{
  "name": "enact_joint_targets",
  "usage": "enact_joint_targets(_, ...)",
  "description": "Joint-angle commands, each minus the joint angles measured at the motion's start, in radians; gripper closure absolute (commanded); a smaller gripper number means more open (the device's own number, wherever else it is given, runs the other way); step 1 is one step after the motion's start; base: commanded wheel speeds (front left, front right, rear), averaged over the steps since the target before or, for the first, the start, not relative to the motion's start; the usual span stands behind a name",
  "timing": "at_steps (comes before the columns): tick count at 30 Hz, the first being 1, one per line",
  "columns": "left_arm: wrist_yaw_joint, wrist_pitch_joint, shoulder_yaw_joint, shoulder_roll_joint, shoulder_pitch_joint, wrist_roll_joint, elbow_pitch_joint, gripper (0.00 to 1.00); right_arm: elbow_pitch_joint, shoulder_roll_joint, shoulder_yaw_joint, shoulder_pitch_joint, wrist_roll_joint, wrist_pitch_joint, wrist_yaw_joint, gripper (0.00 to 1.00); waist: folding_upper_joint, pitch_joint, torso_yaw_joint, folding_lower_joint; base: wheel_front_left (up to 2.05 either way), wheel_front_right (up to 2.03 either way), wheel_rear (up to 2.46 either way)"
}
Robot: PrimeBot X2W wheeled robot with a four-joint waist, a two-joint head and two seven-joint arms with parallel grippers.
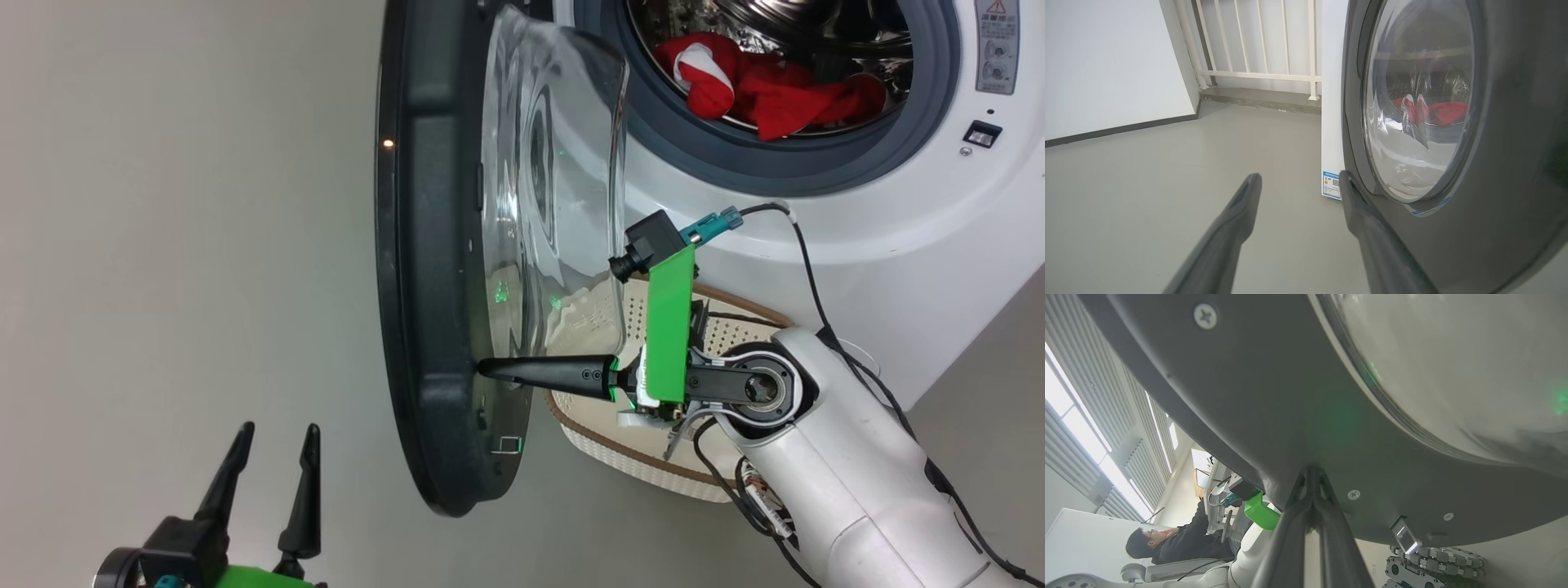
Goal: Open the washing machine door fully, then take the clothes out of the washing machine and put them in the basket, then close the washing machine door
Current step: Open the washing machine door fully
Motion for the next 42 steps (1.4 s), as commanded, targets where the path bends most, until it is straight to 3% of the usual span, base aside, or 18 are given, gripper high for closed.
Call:
enact_joint_targets(1,-0.003,-0.009,0.033,0.014,-0.014,-0.005,-0.024,0.0,-0.034,0.031,0.005,-0.021,-0.021,-0.019,0.002,0.85,0.0,-0.004,-0.002,0.0,0.0,0.0,0.0)
enact_joint_targets(2,-0.003,-0.009,0.029,0.014,-0.014,-0.006,-0.021,0.0,-0.041,0.025,0.003,-0.014,-0.026,-0.026,0.002,0.31,0.0,-0.009,-0.004,0.0,0.0,0.0,0.0)
enact_joint_targets(3,-0.003,-0.009,0.025,0.014,-0.015,-0.008,-0.018,0.0,-0.047,0.019,-0.002,-0.005,-0.028,-0.035,0.002,0.0,0.0,-0.013,-0.005,0.0,0.0,0.0,0.0)
enact_joint_targets(11,-0.003,-0.009,0.017,0.013,-0.007,-0.014,-0.006,0.0,-0.099,-0.068,-0.023,0.112,-0.113,-0.192,0.002,0.0,0.0,-0.038,-0.042,0.0,0.0,0.0,0.0)
enact_joint_targets(26,-0.003,-0.009,0.035,0.013,0.007,-0.011,-0.005,0.0,-0.074,-0.229,0.076,0.211,-0.269,-0.514,0.002,0.0,0.0,-0.045,-0.121,0.0,0.0,0.0,0.0)
enact_joint_targets(42,-0.003,-0.009,0.04,0.013,0.02,-0.012,0.008,0.0,0.019,-0.38,0.348,0.226,-0.489,-1.109,0.002,0.0,0.0,-0.073,-0.117,0.0,0.0,0.0,0.0)
